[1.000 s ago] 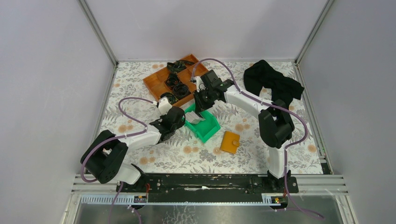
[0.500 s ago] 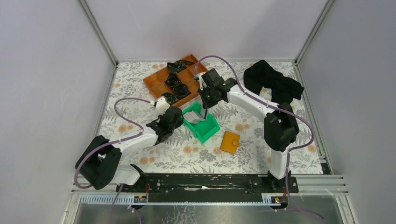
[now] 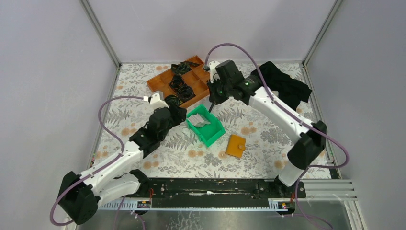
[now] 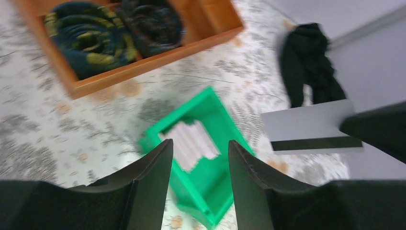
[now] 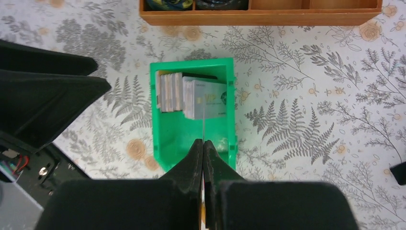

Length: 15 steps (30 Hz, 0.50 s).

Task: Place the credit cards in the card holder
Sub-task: Pick up the credit card from the storage box.

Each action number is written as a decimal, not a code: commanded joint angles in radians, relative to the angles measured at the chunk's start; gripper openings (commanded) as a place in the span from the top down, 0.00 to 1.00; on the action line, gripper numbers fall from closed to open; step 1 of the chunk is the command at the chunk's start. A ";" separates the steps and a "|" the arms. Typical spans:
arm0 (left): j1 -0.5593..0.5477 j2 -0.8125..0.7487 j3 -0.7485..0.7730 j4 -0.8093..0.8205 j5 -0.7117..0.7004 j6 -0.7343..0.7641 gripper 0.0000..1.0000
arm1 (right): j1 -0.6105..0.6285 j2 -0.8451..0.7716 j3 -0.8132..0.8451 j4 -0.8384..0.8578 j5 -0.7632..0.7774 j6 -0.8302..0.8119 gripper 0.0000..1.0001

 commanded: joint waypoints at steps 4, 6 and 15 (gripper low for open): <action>-0.004 -0.098 -0.013 0.185 0.437 0.201 0.41 | 0.008 -0.229 -0.121 -0.049 -0.165 0.047 1.00; -0.004 -0.106 -0.017 0.208 0.558 0.221 0.38 | 0.008 -0.297 -0.186 -0.044 -0.204 0.062 1.00; -0.004 -0.062 -0.060 0.309 0.916 0.168 0.38 | 0.009 -0.509 -0.404 -0.024 -0.345 0.137 1.00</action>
